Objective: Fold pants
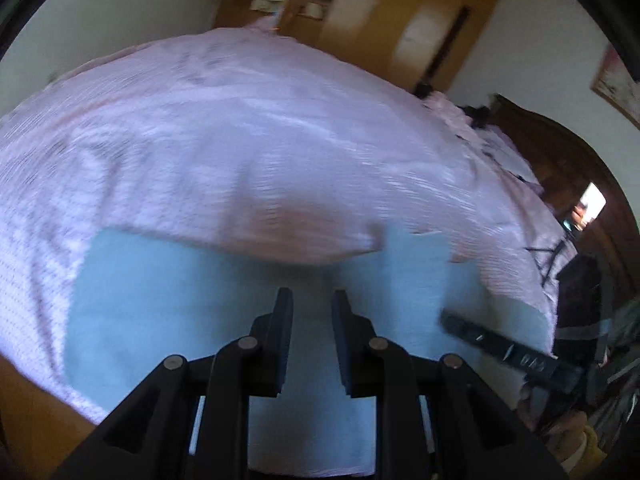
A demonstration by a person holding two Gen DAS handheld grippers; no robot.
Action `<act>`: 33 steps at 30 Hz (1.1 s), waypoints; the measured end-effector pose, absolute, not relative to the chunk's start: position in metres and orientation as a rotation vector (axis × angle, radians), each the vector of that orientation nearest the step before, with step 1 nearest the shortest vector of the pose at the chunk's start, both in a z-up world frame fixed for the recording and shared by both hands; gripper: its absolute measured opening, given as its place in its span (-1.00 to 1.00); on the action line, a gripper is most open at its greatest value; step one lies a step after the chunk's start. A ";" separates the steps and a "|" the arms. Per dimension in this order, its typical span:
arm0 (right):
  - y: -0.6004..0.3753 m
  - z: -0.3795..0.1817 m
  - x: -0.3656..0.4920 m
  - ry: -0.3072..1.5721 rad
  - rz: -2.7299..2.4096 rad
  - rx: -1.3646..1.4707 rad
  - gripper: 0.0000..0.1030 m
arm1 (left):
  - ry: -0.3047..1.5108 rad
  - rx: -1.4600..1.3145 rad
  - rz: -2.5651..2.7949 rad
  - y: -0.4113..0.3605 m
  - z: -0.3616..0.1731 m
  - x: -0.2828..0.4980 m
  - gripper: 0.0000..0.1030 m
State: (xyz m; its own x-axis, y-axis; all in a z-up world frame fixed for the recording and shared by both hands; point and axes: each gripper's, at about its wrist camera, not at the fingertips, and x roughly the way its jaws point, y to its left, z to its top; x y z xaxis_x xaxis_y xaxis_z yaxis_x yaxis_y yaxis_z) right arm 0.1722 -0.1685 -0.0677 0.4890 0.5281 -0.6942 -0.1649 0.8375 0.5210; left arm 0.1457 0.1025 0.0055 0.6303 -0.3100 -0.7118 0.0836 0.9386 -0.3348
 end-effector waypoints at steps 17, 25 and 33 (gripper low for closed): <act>-0.242 -0.104 0.124 0.972 0.293 0.249 -0.50 | 0.908 -0.145 -0.264 0.019 -0.008 0.213 -0.48; -0.237 -0.109 0.122 0.929 0.333 0.241 -0.17 | 0.924 -0.156 -0.270 0.011 -0.018 0.226 -0.62; -0.237 -0.110 0.121 0.922 0.337 0.251 -0.16 | 0.793 -0.218 -0.258 0.035 0.017 0.197 -0.95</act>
State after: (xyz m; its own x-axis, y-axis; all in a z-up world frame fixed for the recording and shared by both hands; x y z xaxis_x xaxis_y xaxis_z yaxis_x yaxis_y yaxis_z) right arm 0.1208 -0.2368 -0.1095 0.5580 0.3882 -0.7335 -0.1762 0.9191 0.3524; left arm 0.1972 0.0354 0.0169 0.6732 -0.3085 -0.6721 0.1459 0.9464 -0.2883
